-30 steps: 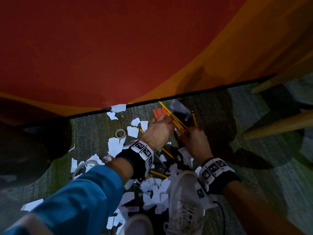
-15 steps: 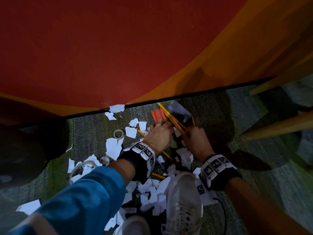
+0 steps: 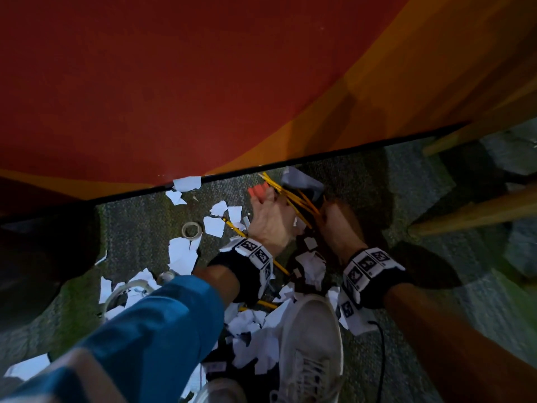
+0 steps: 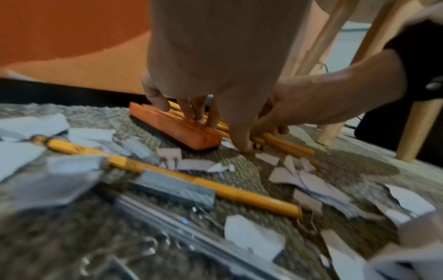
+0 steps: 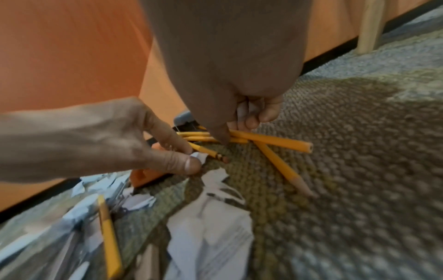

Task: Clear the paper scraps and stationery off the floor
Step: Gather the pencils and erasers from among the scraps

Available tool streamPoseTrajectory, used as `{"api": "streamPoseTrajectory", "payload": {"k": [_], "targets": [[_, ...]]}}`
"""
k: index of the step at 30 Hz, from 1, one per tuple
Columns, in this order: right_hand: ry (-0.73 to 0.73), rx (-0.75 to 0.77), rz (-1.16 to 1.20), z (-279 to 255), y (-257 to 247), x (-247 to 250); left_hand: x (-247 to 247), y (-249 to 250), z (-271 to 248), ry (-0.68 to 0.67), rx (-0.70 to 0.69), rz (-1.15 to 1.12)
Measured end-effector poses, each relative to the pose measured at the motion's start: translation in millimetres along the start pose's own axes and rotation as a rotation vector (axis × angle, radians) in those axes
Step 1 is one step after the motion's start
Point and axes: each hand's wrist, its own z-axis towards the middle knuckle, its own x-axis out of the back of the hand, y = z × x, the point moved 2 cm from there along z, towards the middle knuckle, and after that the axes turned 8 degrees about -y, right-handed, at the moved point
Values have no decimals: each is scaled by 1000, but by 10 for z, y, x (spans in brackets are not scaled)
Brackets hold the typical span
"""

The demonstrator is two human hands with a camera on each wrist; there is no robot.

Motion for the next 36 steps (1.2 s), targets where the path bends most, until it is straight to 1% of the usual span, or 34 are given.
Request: {"api": "streamPoseTrajectory", "payload": {"k": [2, 4, 5, 6, 8, 10, 12, 14, 16, 18, 19, 23, 25, 26, 29, 31, 33, 36], "targets": [[48, 36, -9, -49, 47, 3, -21, 45, -3, 25, -3, -22], [116, 116, 59, -178, 63, 35, -62, 37, -6, 80, 1, -67], [122, 163, 79, -267, 57, 27, -98, 21, -5, 103, -5, -78], [93, 210, 101, -361, 51, 2, -130, 6, 3, 126, -22, -87], [-1, 241, 177, -506, 57, -97, -175, -11, 14, 198, -90, -118], [-47, 210, 226, -535, 70, -211, -201, -9, 13, 302, -141, -117], [-26, 173, 205, -478, 105, -304, -196, -3, 18, 357, -164, -105], [7, 143, 170, -458, 90, -353, -177, -12, 2, 338, -156, -117], [49, 165, 149, -491, 49, -359, -204, -23, -23, 264, -148, -75], [83, 190, 180, -549, 32, -332, -213, -20, -56, 229, -144, -22], [84, 192, 214, -563, 31, -311, -198, -12, -58, 222, -135, -34], [14, 201, 245, -519, 46, -283, -165, 35, -21, 200, -77, -121], [-25, 181, 291, -494, 50, -262, -187, 32, 0, 183, -55, -145], [-20, 164, 325, -496, 65, -237, -205, 29, 8, 175, -41, -142], [95, 100, 421, -568, 174, -127, -236, 44, 13, 194, -18, -132], [137, 63, 464, -679, 266, -107, -255, 56, 15, 208, -6, -151], [108, 37, 464, -815, 309, -146, -269, 53, 24, 202, 2, -172], [25, 47, 447, -961, 326, -259, -272, 40, 40, 194, 16, -139]]}}
